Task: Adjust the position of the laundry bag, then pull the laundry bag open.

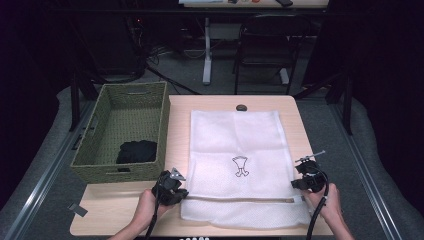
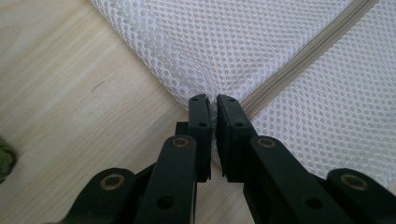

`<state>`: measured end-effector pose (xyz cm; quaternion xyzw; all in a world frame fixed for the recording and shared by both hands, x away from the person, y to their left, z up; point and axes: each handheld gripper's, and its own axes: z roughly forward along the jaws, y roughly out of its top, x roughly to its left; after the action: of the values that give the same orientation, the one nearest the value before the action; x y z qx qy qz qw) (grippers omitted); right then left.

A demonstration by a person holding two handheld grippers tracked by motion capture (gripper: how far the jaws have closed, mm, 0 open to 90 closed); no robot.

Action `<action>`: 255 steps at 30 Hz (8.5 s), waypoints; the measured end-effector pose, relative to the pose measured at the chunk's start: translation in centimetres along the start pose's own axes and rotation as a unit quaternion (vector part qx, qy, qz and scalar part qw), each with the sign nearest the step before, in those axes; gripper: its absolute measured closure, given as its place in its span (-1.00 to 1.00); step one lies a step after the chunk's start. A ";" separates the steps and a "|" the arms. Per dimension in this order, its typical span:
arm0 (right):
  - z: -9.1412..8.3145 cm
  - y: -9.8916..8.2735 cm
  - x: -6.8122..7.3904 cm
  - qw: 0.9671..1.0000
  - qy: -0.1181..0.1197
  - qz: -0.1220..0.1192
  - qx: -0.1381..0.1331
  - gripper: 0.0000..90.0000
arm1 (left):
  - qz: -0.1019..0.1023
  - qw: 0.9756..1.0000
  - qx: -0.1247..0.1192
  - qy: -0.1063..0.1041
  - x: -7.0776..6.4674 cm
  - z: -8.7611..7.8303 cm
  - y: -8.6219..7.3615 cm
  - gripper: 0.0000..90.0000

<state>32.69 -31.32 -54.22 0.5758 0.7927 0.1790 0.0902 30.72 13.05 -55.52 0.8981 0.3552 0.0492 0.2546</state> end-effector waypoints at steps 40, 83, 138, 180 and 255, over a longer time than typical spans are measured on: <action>1.9 5.0 4.6 0.999 0.021 -0.050 -0.004 0.90 | -0.021 0.998 0.011 0.066 3.7 -2.3 -1.6 0.89; -2.6 1.3 4.1 0.993 0.086 -0.046 -0.068 -0.70 | 0.040 0.998 -0.028 0.045 1.2 -5.7 -2.3 -0.66; 1.2 0.3 3.8 0.995 0.094 0.014 0.017 0.24 | 0.087 0.995 -0.039 0.035 -1.3 -3.5 0.2 -0.73; -1.6 0.5 5.0 0.991 0.113 -0.037 -0.063 0.84 | 0.190 0.977 -0.092 0.013 -7.5 0.9 7.1 -0.62; -2.0 0.8 6.7 0.982 0.166 -0.027 -0.089 0.69 | 0.241 0.961 -0.126 -0.050 -12.9 8.3 12.0 0.81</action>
<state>30.53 -25.15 -51.62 0.5065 0.7925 0.3393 0.0133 30.67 -6.40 -55.57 0.9192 0.1062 0.1079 0.3635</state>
